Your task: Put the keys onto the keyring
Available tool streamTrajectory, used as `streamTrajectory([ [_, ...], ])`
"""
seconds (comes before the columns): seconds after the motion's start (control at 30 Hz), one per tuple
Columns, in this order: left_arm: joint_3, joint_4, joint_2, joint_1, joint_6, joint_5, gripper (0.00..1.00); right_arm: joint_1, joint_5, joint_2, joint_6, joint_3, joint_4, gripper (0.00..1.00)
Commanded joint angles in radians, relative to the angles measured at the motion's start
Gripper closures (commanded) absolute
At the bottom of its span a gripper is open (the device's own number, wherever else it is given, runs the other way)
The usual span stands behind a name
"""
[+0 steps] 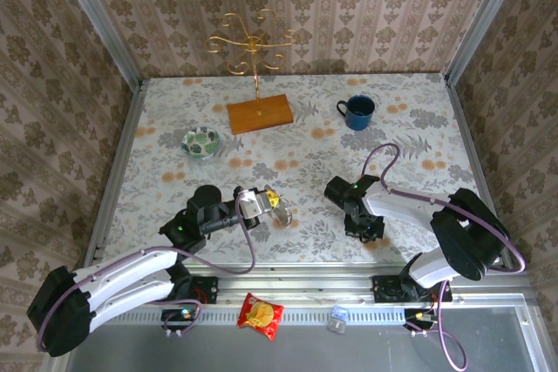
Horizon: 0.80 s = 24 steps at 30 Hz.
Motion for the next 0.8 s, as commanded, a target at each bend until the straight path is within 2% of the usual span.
streamTrajectory([
  [0.0, 0.020, 0.031, -0.004, -0.008, 0.019, 0.023, 1.00, -0.003, 0.047, 0.017, 0.031, 0.003, -0.026, 0.80],
  [0.17, 0.020, 0.028, -0.005, -0.007, 0.022, 0.028, 1.00, -0.002, 0.051, 0.027, 0.030, 0.006, -0.023, 0.84],
  [0.27, 0.020, 0.028, -0.005, -0.007, 0.023, 0.028, 1.00, -0.003, 0.055, 0.017, 0.027, 0.005, -0.021, 1.00],
  [0.43, 0.023, 0.020, -0.006, -0.008, 0.022, 0.024, 1.00, 0.036, 0.116, -0.075, 0.000, 0.023, -0.047, 1.00],
  [0.57, 0.031, 0.016, -0.008, -0.008, 0.004, 0.010, 1.00, 0.089, 0.119, -0.254, -0.213, 0.031, 0.042, 1.00],
  [0.77, 0.028, 0.017, -0.023, -0.011, -0.047, 0.002, 1.00, 0.109, -0.030, -0.479, -0.608, 0.006, 0.286, 1.00],
])
